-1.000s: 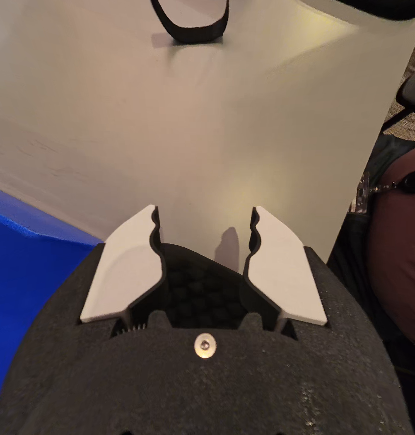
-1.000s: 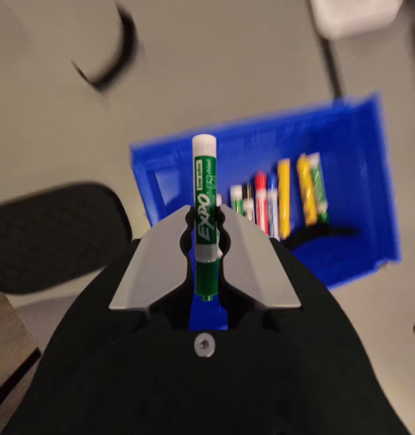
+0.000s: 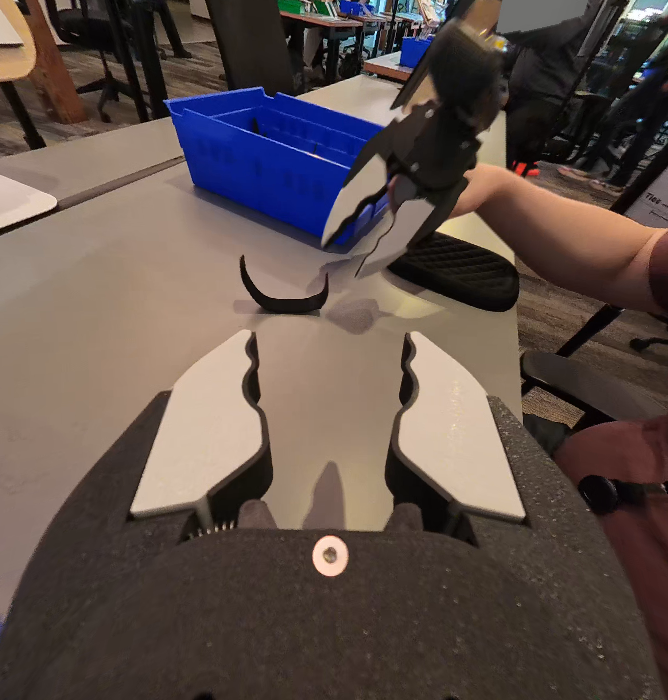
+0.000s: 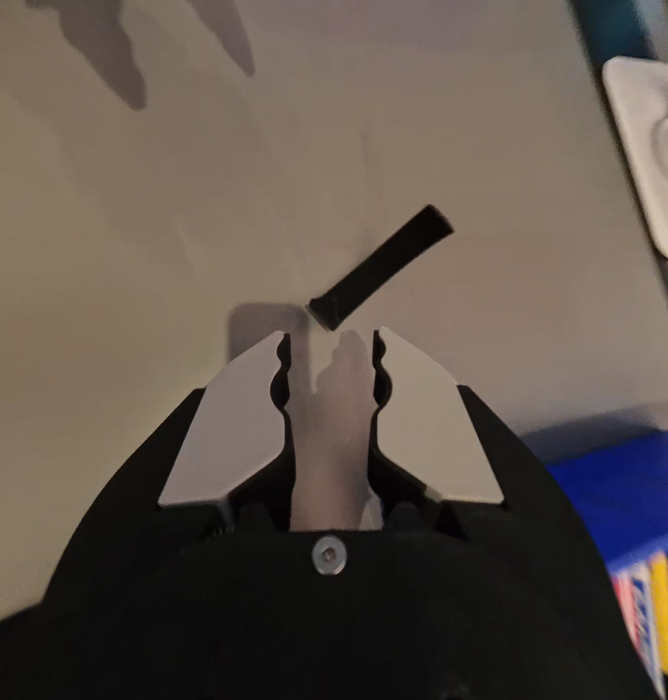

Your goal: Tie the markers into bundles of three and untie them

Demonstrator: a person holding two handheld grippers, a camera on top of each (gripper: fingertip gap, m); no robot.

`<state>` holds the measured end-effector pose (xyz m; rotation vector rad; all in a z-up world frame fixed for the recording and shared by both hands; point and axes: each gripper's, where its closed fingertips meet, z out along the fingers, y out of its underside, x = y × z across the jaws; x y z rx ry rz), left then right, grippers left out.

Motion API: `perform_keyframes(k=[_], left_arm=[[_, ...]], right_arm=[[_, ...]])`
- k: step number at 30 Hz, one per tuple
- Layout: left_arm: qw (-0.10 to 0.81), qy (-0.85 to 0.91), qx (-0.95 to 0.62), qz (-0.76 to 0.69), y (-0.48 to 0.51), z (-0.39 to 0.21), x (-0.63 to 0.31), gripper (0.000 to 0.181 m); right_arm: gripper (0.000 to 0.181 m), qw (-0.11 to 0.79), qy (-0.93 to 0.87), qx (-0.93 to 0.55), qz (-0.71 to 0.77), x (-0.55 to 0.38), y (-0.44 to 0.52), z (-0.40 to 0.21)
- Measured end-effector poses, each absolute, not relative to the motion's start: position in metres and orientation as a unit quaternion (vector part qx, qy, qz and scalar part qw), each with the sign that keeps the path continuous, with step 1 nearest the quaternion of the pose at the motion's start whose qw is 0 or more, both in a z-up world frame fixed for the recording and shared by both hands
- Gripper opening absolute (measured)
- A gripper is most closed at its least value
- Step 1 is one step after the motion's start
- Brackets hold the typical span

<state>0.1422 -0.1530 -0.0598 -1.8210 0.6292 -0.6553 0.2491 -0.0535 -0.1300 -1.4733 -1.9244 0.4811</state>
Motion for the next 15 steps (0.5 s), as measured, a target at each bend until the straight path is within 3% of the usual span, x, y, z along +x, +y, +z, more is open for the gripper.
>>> perform_keyframes(k=[4, 7, 15], left_arm=[[0.510, 0.283, -0.768, -0.264, -0.154, -0.065, 0.149, 0.072], [0.500, 0.301, -0.773, -0.248, -0.158, -0.069, 0.150, 0.072], [0.482, 0.303, -0.779, -0.264, -0.160, -0.084, 0.149, 0.071]], right_arm=[[0.037, 0.294, -0.749, -0.561, 0.193, 0.230, -0.054, -0.153], [0.004, 0.281, -0.752, -0.558, 0.210, 0.227, -0.057, -0.159], [0.004, 0.306, -0.742, -0.525, 0.282, 0.235, -0.081, -0.124]])
